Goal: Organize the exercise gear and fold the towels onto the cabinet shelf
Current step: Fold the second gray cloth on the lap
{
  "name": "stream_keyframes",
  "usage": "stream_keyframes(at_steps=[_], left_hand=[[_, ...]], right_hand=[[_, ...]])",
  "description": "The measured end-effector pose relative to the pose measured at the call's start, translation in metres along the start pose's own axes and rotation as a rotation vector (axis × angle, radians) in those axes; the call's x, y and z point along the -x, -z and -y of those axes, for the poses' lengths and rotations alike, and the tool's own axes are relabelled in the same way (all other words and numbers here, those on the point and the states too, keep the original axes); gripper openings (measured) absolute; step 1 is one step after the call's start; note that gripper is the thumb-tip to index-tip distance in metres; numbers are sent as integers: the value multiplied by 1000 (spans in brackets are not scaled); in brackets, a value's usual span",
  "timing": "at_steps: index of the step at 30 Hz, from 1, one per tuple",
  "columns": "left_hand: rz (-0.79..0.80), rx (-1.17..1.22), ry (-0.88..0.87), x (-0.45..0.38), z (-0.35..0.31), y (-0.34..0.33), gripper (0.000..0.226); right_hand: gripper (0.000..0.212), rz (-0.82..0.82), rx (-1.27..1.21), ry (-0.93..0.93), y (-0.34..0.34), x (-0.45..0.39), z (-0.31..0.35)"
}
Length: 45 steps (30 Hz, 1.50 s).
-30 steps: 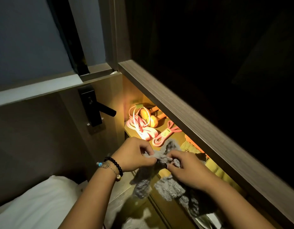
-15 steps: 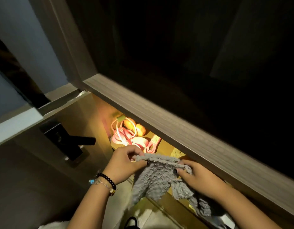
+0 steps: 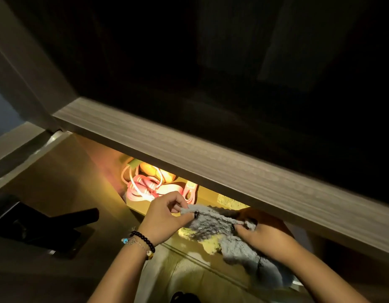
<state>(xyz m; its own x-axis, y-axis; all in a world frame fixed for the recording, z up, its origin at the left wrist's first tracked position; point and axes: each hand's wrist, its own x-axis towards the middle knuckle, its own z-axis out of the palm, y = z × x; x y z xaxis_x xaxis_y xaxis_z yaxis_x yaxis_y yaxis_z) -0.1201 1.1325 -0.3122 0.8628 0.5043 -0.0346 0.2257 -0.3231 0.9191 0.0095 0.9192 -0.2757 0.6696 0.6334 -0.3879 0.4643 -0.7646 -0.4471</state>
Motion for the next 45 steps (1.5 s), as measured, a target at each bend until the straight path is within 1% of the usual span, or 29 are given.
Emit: stream_keyframes(at_steps=[3, 4, 5, 9, 11, 14, 16, 19, 23, 25, 27, 28, 30, 32, 33, 34, 36, 37, 40, 42, 43, 45], left_hand=[[5, 1, -22, -8, 16, -12, 25], [11, -4, -40, -11, 22, -15, 23], [20, -13, -60, -13, 28, -18, 19], [70, -38, -143, -14, 51, -26, 14], [102, -58, -178, -11, 62, -30, 16], [137, -120, -282, 3, 80, -35, 11], [130, -183, -342, 15, 93, -38, 14], [130, -241, -409, 38, 113, -39, 11], [131, -212, -489, 65, 131, -36, 11], [122, -207, -508, 78, 134, -35, 13], [119, -180, -514, 90, 133, -33, 16], [145, -159, -511, 96, 130, -32, 19], [246, -141, -498, 107, 120, -28, 30], [307, -195, -504, 114, 112, -26, 40], [300, -252, -527, 116, 107, -26, 37], [284, -299, -546, 116, 104, -26, 27], [275, -317, -532, 114, 96, -27, 7], [291, -301, -505, 113, 92, -28, 3], [376, -184, -352, 104, 80, -33, 7], [394, -120, -266, 95, 70, -35, 7], [385, -68, -237, 90, 64, -37, 8], [321, 60, -216, 78, 50, -38, 12]], right_hand=[[10, -133, -110, 4, -15, -5, -11], [5, -160, -142, 8, -20, -5, -15], [5, -168, -153, 15, -26, -5, -20], [8, -186, -214, 76, -54, -4, -39], [14, -261, -244, 133, -71, -2, -48], [12, -391, -232, 196, -102, 5, -57], [14, -460, -202, 192, -125, 14, -60], [20, -569, -155, 162, -158, 36, -60], [28, -687, -181, 123, -200, 67, -58], [26, -707, -181, 118, -214, 82, -55], [22, -713, -157, 118, -219, 96, -51], [21, -720, -146, 120, -219, 103, -49], [24, -744, -128, 141, -214, 116, -45], [27, -757, -102, 169, -206, 126, -42], [28, -751, -96, 180, -202, 130, -39], [27, -742, -92, 183, -199, 133, -37], [23, -729, -85, 172, -193, 134, -36], [19, -721, -86, 159, -190, 132, -36], [8, -691, -80, 95, -176, 120, -38], [11, -684, -48, 62, -165, 108, -36], [14, -709, -25, 54, -157, 102, -34], [16, -829, 4, 77, -139, 90, -28]])
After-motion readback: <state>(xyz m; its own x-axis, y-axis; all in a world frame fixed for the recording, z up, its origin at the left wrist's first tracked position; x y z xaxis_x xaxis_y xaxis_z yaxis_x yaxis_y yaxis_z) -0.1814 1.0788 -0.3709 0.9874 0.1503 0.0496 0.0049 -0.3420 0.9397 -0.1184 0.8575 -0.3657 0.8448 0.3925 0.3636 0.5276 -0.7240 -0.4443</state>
